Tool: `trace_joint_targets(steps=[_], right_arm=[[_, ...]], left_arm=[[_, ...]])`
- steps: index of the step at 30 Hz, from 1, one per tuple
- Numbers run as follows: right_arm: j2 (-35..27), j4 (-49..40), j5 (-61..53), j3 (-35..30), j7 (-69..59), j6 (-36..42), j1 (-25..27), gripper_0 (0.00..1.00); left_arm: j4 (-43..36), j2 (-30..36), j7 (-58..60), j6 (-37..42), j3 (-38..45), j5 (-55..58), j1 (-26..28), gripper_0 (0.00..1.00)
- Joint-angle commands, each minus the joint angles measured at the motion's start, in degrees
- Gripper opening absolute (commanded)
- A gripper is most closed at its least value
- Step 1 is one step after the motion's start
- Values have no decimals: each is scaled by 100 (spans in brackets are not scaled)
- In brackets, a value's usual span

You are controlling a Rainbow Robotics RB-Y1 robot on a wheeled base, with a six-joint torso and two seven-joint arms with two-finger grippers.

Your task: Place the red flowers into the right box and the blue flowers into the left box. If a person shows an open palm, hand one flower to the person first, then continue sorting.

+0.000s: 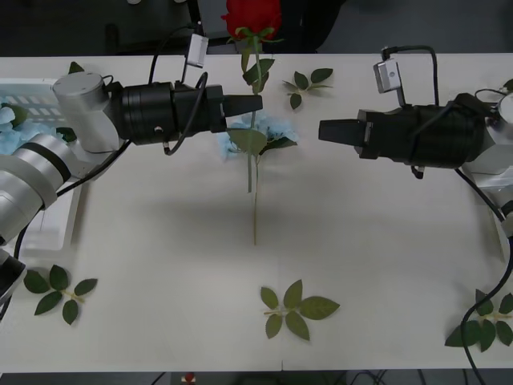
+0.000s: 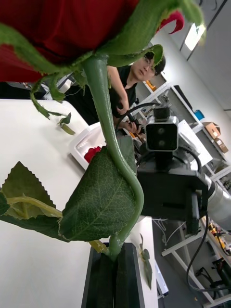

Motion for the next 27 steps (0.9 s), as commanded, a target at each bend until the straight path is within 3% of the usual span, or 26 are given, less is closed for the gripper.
trace_joint_targets(steps=[1,23,26,27], right_arm=[[-58,171,-117,291,445,-118,-60,75],[487,189,-856,1706,1007,-1638,-157,75],[557,189,-856,1714,1043,-1665,-157,53],[566,198,-856,1714,1051,-1673,-157,37]], left_arm=[[-138,-142,-121,-95,-15,43,-54,0],[-130,-502,-121,-508,-24,78,-19,0],[-130,-502,-121,-517,-15,78,-19,0],[-130,-502,-121,-517,-24,78,-19,0]])
